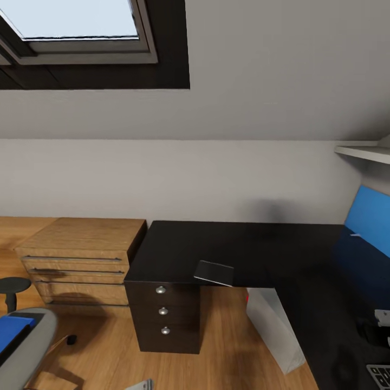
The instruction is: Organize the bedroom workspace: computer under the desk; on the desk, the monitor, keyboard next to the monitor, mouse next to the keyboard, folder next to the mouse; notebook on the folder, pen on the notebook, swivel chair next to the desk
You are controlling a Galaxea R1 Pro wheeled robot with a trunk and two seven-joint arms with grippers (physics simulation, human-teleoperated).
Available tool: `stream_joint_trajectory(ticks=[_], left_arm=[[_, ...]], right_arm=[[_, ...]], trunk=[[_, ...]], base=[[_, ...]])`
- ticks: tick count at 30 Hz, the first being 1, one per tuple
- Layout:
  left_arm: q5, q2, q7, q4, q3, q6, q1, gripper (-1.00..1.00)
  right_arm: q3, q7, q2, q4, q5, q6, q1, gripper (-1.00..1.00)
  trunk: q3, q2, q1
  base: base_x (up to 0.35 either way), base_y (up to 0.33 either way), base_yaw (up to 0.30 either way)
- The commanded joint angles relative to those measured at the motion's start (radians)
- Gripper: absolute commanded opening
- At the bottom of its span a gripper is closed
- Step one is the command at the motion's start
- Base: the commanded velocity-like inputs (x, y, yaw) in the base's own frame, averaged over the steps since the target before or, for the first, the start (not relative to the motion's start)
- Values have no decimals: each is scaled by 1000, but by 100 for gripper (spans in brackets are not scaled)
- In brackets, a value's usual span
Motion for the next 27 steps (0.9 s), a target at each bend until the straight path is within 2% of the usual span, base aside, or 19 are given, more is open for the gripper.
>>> stream_joint_trajectory(ticks=[1, 10, 16, 25, 27], left_arm=[[7, 0, 7, -3, -2, 4, 0, 100], [7, 1, 7, -3, -2, 4, 1, 100], [7, 1, 7, -3, -2, 4, 0, 100], [7, 0, 6, -3, -3, 4, 0, 100], [7, 1, 6, -3, -3, 4, 1, 100]], right_arm=[[-2, -1, 0, -2, -11, 6, 0, -100], [-1, -2, 2, 0, -8, 7, 0, -100], [0, -2, 12, 1, 34, 29, 0, -100], [0, -2, 14, 0, 41, 48, 0, -100], [0, -2, 14, 0, 47, 48, 0, -100]], trunk=[[-4, -8, 4], [-33, -71, 39], [-51, -113, 62], [-80, -176, 96], [-80, -176, 96]], base=[[0, 0, 0], [0, 0, 0], [0, 0, 0], [0, 0, 0], [0, 0, 0]])
